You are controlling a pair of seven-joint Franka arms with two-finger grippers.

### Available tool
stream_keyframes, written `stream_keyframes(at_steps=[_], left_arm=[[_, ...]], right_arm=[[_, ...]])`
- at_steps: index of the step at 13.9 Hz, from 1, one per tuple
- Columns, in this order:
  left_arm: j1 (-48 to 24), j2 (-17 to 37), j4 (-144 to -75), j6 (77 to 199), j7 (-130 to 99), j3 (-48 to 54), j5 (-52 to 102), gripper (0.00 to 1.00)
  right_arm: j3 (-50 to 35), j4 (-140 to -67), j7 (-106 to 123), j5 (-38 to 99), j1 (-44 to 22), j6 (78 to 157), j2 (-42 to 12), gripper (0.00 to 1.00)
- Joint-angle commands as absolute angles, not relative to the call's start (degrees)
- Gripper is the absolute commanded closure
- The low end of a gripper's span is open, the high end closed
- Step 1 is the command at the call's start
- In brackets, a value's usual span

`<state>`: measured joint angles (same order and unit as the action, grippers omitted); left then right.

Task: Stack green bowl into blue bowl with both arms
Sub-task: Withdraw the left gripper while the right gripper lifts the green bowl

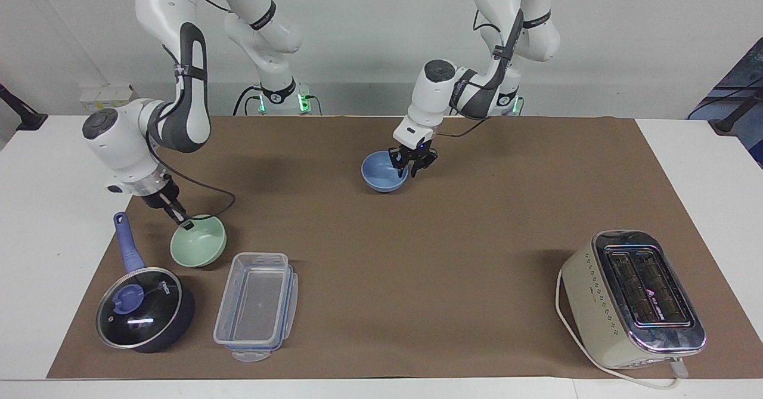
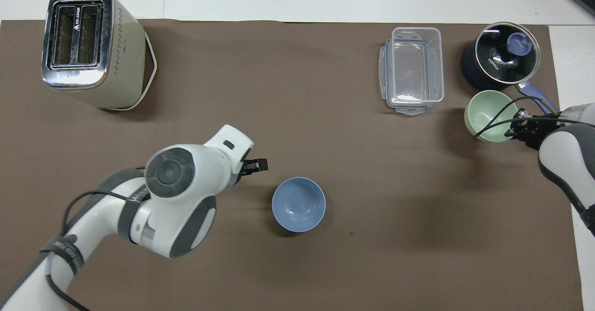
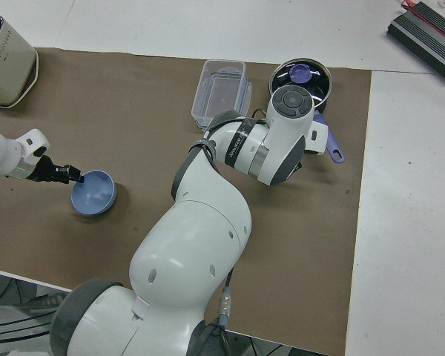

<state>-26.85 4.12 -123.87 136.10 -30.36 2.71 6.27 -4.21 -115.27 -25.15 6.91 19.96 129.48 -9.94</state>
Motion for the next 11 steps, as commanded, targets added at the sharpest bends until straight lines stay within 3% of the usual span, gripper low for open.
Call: stream_keyframes(at_steps=[1,4,6,11], left_arm=[[-19.27,4.04,-119.81,129.66,-20.25,3.16,6.15,0.0],[-11.19,3.25,-113.49,119.04,-10.23,3.08,6.15,0.0],[-7.23,2.38,-108.66,111.22,-3.37,2.9,6.15,0.0],[-1.5,0.61,-100.49,99.0,3.34,2.9,5.46,0.0]], right_arm=[[-4.92,-116.02,-18.4,8.35,21.18,121.15,-3.45,1.0],[-5.79,-116.19,-14.24,8.35,20.3,112.26,1.56,1.0],[-7.29,-116.45,-13.36,8.35,16.11,108.47,4.21,1.0],[-7.38,-118.74,-15.2,8.44,2.22,108.63,7.38,1.0]])
